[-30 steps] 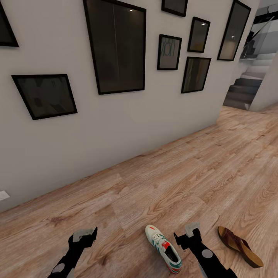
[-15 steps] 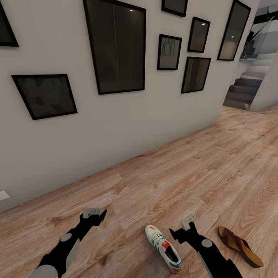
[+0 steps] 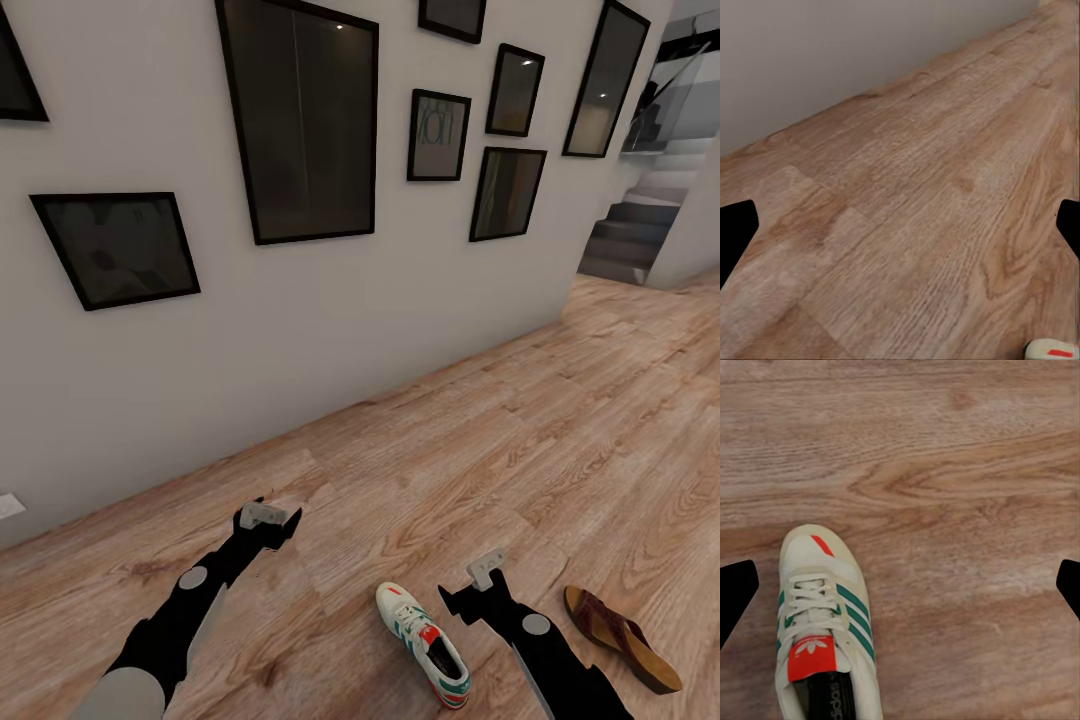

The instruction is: Pick up the two gym shoes and the two sandals from the corridor floor and place them onto the hallstand (shoe rack) in the corridor, making sure they are on the rack and not on the floor. Arrange them so the two gym shoes are next to each other and the two sandals are next to each other.

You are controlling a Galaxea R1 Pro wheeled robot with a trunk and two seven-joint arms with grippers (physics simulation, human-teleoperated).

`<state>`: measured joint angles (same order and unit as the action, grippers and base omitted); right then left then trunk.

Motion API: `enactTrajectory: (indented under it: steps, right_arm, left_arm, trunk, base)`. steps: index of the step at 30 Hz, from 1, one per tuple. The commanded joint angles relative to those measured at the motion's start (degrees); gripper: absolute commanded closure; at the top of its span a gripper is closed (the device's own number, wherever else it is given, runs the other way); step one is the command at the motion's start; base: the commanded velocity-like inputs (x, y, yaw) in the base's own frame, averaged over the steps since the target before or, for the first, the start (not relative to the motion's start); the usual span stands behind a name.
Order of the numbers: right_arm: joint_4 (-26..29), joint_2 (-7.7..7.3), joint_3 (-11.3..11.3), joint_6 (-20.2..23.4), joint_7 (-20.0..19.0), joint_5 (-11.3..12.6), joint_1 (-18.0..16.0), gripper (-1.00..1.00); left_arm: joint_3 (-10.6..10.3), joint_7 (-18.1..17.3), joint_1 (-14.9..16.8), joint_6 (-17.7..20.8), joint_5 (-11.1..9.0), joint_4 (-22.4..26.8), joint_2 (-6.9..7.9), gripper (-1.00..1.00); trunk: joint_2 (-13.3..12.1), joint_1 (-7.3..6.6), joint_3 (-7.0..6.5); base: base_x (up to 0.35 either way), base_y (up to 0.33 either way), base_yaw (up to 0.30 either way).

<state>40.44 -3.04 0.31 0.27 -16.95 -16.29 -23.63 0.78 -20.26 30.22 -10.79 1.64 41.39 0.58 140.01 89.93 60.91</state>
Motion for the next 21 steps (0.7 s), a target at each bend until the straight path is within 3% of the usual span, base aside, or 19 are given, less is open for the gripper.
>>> enactTrajectory:
  steps: [1, 8, 21]
  right_arm:
    - [0.0, -0.03, -0.1, 0.1, -0.1, -0.4, 0.0, -1.0]
    - [-0.1, -0.03, -0.2, 0.2, -0.1, -0.4, 0.0, -1.0]
    - [-0.2, 0.04, -0.2, 0.2, -0.1, -0.4, 0.0, -1.0]
  left_arm:
    - [-1.0, -0.3, 0.1, 0.0, 0.0, 2.0, -0.72, -1.0]
    - [-3.8, -0.4, 0.2, 0.1, 0.1, 4.2, -3.02, -1.0]
    - [-4.9, -0.6, 0.0, 4.6, 0.3, 7.3, -3.28, -1.0]
  trunk:
    - [0.0, -0.01, 0.05]
    - [2.4, 1.31, 1.14]
    - [3.4, 2.03, 4.82]
  base:
    - [0.0, 0.0, 0.0]
    - [0.0, 0.0, 0.0]
    - [0.0, 0.0, 0.0]
